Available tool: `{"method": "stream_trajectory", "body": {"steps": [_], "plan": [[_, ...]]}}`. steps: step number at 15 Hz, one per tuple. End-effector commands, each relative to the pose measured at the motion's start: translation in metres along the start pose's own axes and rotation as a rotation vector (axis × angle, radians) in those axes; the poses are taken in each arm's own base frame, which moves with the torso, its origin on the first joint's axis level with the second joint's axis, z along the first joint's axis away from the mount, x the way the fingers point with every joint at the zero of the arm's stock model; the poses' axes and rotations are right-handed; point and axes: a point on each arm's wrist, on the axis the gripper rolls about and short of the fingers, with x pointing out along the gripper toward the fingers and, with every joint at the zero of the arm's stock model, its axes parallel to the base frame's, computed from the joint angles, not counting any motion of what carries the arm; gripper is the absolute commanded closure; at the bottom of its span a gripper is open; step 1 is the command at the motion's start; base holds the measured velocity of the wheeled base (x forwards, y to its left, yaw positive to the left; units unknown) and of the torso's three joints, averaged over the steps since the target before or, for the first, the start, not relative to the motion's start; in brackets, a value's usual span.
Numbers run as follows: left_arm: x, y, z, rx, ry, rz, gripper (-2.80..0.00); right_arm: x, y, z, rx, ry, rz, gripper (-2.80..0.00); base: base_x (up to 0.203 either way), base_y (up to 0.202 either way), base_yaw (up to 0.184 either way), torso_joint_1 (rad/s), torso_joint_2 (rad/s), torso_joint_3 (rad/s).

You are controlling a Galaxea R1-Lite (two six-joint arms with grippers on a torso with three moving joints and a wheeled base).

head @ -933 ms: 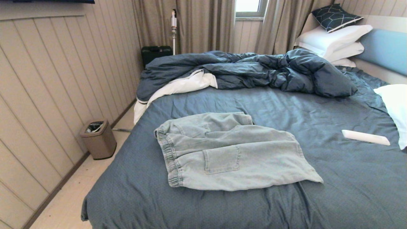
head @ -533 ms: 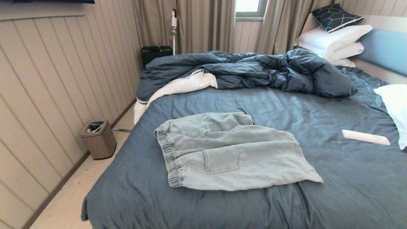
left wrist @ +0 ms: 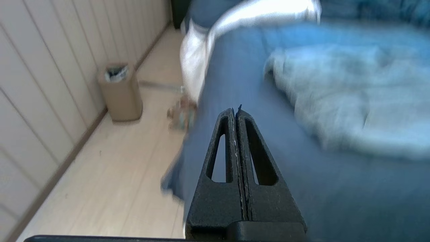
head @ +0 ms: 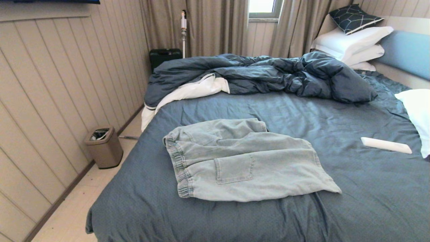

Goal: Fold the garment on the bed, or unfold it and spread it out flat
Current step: Fold the blue shorts

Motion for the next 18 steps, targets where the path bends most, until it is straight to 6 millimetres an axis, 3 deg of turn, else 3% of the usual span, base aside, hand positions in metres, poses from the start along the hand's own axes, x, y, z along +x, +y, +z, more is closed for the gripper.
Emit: {"method": "stream_trajectory", "body": {"steps": [1, 3, 5, 7, 9, 10, 11, 12, 14, 18], "plan": [[0.056, -0.003, 0.055, -0.026, 0.126, -0.003, 0.0, 0.059, 0.007, 0.05, 0.027, 0.155, -0.003, 0.0, 0.0, 0.0, 0.0, 0.0, 0.0, 0.0], [0.103, -0.004, 0.078, -0.065, 0.214, -0.012, 0.0, 0.104, 0.012, 0.077, 0.078, 0.225, -0.012, 0.0, 0.0, 0.0, 0.0, 0.0, 0.0, 0.0], [0.156, -0.004, 0.082, -0.14, 0.335, -0.017, 0.0, 0.157, 0.014, 0.09, 0.145, 0.307, -0.047, 0.0, 0.0, 0.0, 0.0, 0.0, 0.0, 0.0], [0.204, -0.009, 0.067, -0.236, 0.496, -0.06, 0.0, 0.212, 0.004, 0.088, 0.251, 0.395, -0.128, 0.0, 0.0, 0.0, 0.0, 0.0, 0.0, 0.0], [0.231, -0.02, 0.044, -0.362, 0.689, -0.201, 0.0, 0.253, -0.026, 0.071, 0.37, 0.494, -0.252, 0.0, 0.0, 0.0, 0.0, 0.0, 0.0, 0.0], [0.239, -0.027, 0.033, -0.422, 0.792, -0.28, -0.88, 0.26, -0.051, 0.064, 0.444, 0.532, -0.301, 0.0, 0.0, 0.0, 0.0, 0.0, 0.0, 0.0], [0.246, -0.034, 0.022, -0.448, 0.871, -0.321, -2.8, 0.262, -0.071, 0.059, 0.508, 0.562, -0.309, -2.18, 0.0, 0.0, 0.0, 0.0, 0.0, 0.0], [0.252, -0.044, 0.011, -0.456, 0.939, -0.347, -2.8, 0.261, -0.087, 0.052, 0.552, 0.59, -0.302, -2.8, 0.0, 0.0, 0.0, 0.0, 0.0, 0.0], [0.268, -0.059, -0.007, -0.472, 1.034, -0.366, -2.8, 0.261, -0.108, 0.033, 0.547, 0.662, -0.286, -2.8, 0.0, 0.0, 0.0, 0.0, 0.0, 0.0], [0.293, -0.1, -0.036, -0.494, 1.186, -0.387, -2.8, 0.27, -0.112, 0.024, 0.547, 0.694, -0.282, -2.8, 0.0, 0.0, 0.0, 0.0, 0.0, 0.0]]}}
